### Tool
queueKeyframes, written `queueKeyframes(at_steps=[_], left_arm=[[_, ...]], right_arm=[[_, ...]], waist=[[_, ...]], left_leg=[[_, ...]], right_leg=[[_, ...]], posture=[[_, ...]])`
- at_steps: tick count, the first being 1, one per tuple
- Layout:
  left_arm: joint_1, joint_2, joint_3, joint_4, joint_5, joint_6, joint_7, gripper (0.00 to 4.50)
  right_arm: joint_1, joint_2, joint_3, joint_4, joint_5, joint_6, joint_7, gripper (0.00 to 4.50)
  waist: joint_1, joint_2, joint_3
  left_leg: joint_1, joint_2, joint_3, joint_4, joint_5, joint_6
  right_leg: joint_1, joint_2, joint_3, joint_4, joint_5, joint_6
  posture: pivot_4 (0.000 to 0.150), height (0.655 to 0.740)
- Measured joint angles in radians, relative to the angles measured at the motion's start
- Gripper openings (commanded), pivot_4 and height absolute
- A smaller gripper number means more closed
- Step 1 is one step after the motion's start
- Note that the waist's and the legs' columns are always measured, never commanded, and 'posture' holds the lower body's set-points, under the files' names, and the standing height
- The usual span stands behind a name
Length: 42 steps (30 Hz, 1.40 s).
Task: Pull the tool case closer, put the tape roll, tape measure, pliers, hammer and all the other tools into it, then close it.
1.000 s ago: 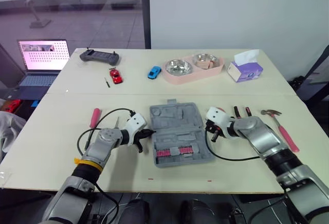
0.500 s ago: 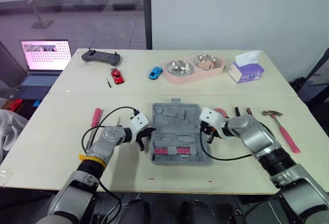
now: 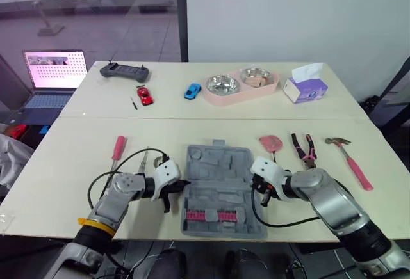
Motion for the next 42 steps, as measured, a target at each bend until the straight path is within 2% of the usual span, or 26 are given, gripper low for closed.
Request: queueKeyframes(at_steps=[8, 15, 42], left_arm=[[0.1, 0.036, -0.011, -0.134, -0.027, 0.065, -0.038, 0.0], [0.126, 0.072, -0.035, -0.192, -0.044, 0.099, -0.06, 0.0], [0.103, 0.086, -0.034, -0.157, -0.093, 0.125, -0.048, 0.0]], right_arm=[[0.139, -0.04, -0.043, -0.156, 0.065, 0.086, -0.018, 0.03], [0.194, -0.069, -0.068, -0.187, 0.119, 0.106, -0.037, 0.03], [0.116, -0.063, -0.034, -0.093, 0.147, 0.042, -0.119, 0.03]], waist=[[0.001, 0.0, 0.0], [0.001, 0.0, 0.0], [0.0, 0.0, 0.0]], left_leg=[[0.0, 0.0, 0.0, 0.0, 0.0, 0.0], [-0.001, 0.0, 0.0, 0.0, 0.0, 0.0], [-0.001, 0.0, 0.001, 0.0, 0.0, 0.0]], right_leg=[[0.0, -0.001, 0.0, -0.001, -0.002, -0.003], [-0.001, -0.001, 0.0, -0.001, -0.002, -0.003], [-0.002, -0.001, 0.0, -0.001, -0.001, -0.004]], posture=[[0.15, 0.74], [0.15, 0.74], [0.15, 0.74]])
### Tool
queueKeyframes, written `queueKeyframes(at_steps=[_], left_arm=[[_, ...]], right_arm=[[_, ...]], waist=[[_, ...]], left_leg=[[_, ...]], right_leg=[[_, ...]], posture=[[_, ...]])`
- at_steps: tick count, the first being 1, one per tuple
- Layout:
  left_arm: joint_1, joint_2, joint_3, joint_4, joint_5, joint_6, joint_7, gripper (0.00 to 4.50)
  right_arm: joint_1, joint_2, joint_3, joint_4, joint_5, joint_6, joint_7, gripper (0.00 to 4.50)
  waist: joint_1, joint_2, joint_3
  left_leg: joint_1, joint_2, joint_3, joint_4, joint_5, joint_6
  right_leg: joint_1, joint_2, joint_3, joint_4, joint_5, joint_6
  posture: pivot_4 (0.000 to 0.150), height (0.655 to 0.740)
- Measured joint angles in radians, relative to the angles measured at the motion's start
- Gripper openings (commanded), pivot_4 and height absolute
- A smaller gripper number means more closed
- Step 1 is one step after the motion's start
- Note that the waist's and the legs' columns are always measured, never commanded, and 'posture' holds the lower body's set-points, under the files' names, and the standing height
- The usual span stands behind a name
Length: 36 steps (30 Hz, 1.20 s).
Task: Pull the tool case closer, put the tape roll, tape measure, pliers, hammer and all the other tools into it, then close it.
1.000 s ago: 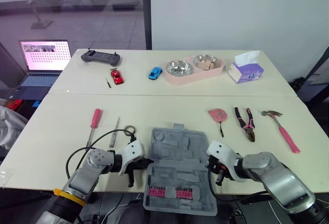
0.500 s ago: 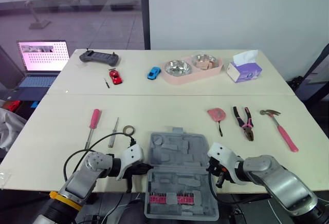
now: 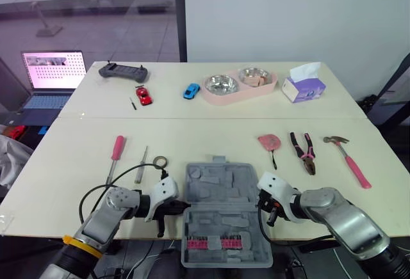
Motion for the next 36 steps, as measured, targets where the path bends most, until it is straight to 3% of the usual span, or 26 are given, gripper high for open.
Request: queueKeyframes(at_steps=[15, 21, 27, 34, 36], left_arm=[[-0.001, 0.006, 0.002, 0.007, -0.009, -0.003, 0.008, 0.0], [0.012, 0.061, 0.044, 0.001, -0.016, -0.001, 0.014, 0.0], [0.12, 0.202, 0.207, -0.04, -0.084, 0.042, 0.014, 0.0], [0.236, 0.344, 0.541, 0.009, -0.2, 0.103, 0.0, 0.0], [0.258, 0.354, 0.62, 0.09, -0.212, 0.097, 0.008, 0.0]], right_arm=[[0.008, -0.024, 0.0, 0.01, 0.006, -0.028, 0.0, 0.03], [0.039, -0.057, -0.05, 0.029, 0.012, -0.057, -0.006, 0.03], [0.181, -0.072, -0.349, -0.002, 0.134, -0.135, 0.054, 0.03], [0.424, -0.06, -0.824, 0.022, 0.29, -0.302, 0.21, 0.03], [0.487, -0.045, -0.928, 0.092, 0.306, -0.368, 0.252, 0.55]], waist=[[-0.001, 0.0, 0.0], [-0.001, 0.0, 0.0], [0.0, 0.0, 0.001], [0.002, 0.0, 0.002], [0.001, 0.0, 0.002]], left_leg=[[0.0, 0.0, 0.0, 0.0, 0.0, 0.0], [0.0, 0.0, 0.0, 0.0, 0.0, 0.0], [-0.001, 0.001, 0.0, -0.001, 0.0, 0.0], [-0.001, 0.001, 0.001, -0.002, 0.0, -0.001], [-0.001, 0.001, 0.001, -0.002, -0.001, -0.001]], right_leg=[[0.0, 0.0, 0.0, 0.0, 0.0, 0.0], [-0.001, 0.0, 0.0, 0.0, 0.0, 0.0], [-0.002, 0.0, 0.0, 0.0, 0.0, 0.0], [-0.001, -0.001, 0.0, -0.005, -0.001, 0.0], [-0.002, -0.001, 0.0, -0.007, -0.001, 0.0]], posture=[[0.15, 0.74], [0.15, 0.74], [0.15, 0.74], [0.15, 0.74], [0.15, 0.74]])
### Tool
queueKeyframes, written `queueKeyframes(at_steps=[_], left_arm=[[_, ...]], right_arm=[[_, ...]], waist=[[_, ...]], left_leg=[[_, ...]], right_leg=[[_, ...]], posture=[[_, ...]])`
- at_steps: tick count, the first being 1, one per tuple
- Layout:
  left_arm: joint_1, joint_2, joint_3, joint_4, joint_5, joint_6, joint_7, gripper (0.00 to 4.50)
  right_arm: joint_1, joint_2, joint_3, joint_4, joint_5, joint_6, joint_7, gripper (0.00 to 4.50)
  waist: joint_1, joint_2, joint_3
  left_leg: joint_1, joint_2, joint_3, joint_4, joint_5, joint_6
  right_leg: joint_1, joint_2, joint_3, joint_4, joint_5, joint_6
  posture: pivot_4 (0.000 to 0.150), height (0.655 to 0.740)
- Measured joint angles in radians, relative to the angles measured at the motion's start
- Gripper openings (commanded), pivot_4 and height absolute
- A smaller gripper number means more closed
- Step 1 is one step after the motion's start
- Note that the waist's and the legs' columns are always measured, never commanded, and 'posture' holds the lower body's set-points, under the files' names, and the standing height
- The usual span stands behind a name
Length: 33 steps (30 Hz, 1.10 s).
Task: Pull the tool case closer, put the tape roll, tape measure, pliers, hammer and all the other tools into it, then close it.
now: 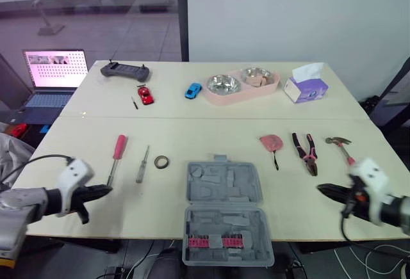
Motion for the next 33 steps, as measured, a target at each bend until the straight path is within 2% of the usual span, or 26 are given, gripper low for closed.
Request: queueKeyframes(at_steps=[3, 8, 10, 21, 29, 33], left_arm=[[0.014, 0.015, 0.095, 0.138, 0.002, -0.026, 0.028, 0.86], [-0.009, 0.049, 0.172, 0.409, 0.02, -0.147, 0.068, 3.53], [-0.011, 0.047, 0.172, 0.455, 0.026, -0.176, 0.068, 4.45], [-0.024, 0.033, 0.145, 0.47, 0.026, -0.222, 0.054, 4.45], [-0.056, -0.048, 0.064, 0.209, -0.002, -0.127, 0.049, 4.45], [-0.194, -0.101, -0.034, 0.101, -0.004, -0.094, 0.071, 4.45]], right_arm=[[0.069, 0.007, -0.112, 0.109, 0.009, -0.062, 0.037, 1.85], [0.089, 0.01, -0.218, 0.244, 0.038, -0.147, 0.077, 4.48], [0.097, 0.01, -0.215, 0.263, 0.038, -0.166, 0.081, 4.5], [0.112, 0.02, -0.188, 0.261, 0.046, -0.199, 0.05, 4.5], [0.08, 0.03, -0.117, 0.004, 0.132, -0.095, -0.021, 4.5], [-0.096, 0.01, 0.044, -0.195, 0.245, 0.013, -0.094, 4.5]], waist=[[-0.001, 0.0, 0.0], [-0.003, 0.001, 0.0], [-0.002, 0.001, 0.001], [0.0, 0.001, 0.001], [0.0, 0.003, 0.001], [-0.001, 0.003, 0.001]], left_leg=[[0.0, 0.0, 0.0, -0.001, 0.0, 0.0], [0.001, 0.001, 0.001, -0.001, -0.001, -0.001], [0.0, 0.001, 0.002, -0.002, -0.002, -0.003], [0.0, -0.001, 0.004, -0.005, -0.002, -0.004], [0.001, -0.001, 0.004, -0.005, -0.002, -0.004], [0.0, -0.001, 0.005, -0.004, 0.0, -0.001]], right_leg=[[-0.001, 0.0, 0.0, -0.002, 0.0, 0.0], [-0.003, -0.002, 0.0, -0.003, 0.001, -0.002], [-0.003, -0.005, 0.0, -0.003, 0.002, -0.002], [-0.004, -0.015, -0.005, -0.003, 0.002, -0.003], [-0.003, -0.015, -0.005, -0.003, 0.003, -0.004], [0.0, -0.014, -0.005, -0.002, 0.005, -0.003]], posture=[[0.15, 0.74], [0.15, 0.74], [0.15, 0.74], [0.15, 0.74], [0.15, 0.74], [0.15, 0.74]])
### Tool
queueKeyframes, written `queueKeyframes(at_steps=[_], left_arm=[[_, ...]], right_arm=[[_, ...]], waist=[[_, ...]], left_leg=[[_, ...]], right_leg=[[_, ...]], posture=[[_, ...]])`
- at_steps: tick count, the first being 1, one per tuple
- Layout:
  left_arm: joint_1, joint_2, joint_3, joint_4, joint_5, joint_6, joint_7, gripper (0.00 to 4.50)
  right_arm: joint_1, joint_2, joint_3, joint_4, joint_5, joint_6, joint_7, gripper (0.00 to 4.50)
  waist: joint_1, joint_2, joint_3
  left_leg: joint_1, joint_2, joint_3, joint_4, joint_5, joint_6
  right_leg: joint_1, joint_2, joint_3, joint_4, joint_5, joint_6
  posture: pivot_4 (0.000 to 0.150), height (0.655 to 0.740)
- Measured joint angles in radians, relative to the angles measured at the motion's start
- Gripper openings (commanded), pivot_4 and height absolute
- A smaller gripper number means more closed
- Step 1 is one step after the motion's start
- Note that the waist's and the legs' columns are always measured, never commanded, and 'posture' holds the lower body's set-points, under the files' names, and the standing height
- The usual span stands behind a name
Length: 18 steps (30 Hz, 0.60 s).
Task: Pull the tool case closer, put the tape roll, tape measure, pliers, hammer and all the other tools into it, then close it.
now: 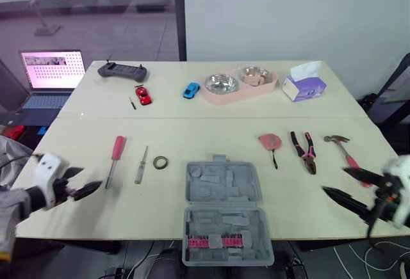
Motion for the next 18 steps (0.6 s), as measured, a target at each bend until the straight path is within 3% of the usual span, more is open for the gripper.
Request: queueKeyframes(at_steps=[3, 7, 12, 18], left_arm=[[-0.085, -0.014, -0.103, -0.018, 0.038, -0.084, -0.042, 4.45], [-0.245, -0.018, -0.277, 0.121, 0.119, -0.203, -0.201, 4.45], [-0.563, -0.107, -0.46, 0.436, 0.238, -0.363, -0.371, 4.45], [-0.717, -0.183, -0.593, 0.733, 0.385, -0.541, -0.451, 4.45]], right_arm=[[-0.089, -0.034, 0.113, -0.066, 0.051, 0.056, -0.015, 4.5], [-0.22, -0.036, 0.261, -0.045, 0.044, 0.06, -0.022, 4.5], [-0.326, -0.037, 0.44, -0.015, -0.021, 0.013, 0.007, 4.5], [-0.408, -0.036, 0.534, 0.042, -0.074, -0.03, 0.043, 4.5]], waist=[[0.001, -0.001, 0.0], [0.004, -0.002, 0.001], [0.015, -0.005, 0.002], [0.001, -0.008, 0.003]], left_leg=[[-0.001, 0.0, 0.002, 0.0, -0.001, 0.002], [-0.003, -0.002, 0.003, 0.002, -0.001, 0.004], [-0.003, -0.003, 0.003, 0.006, -0.002, 0.004], [-0.003, -0.002, 0.007, 0.006, -0.003, 0.007]], right_leg=[[0.0, 0.003, -0.001, -0.001, 0.0, 0.0], [0.0, 0.005, -0.002, 0.0, 0.001, 0.002], [0.001, 0.006, -0.003, -0.001, 0.002, 0.004], [0.0, 0.011, -0.002, 0.0, 0.005, 0.009]], posture=[[0.15, 0.74], [0.15, 0.74], [0.15, 0.74], [0.15, 0.74]])
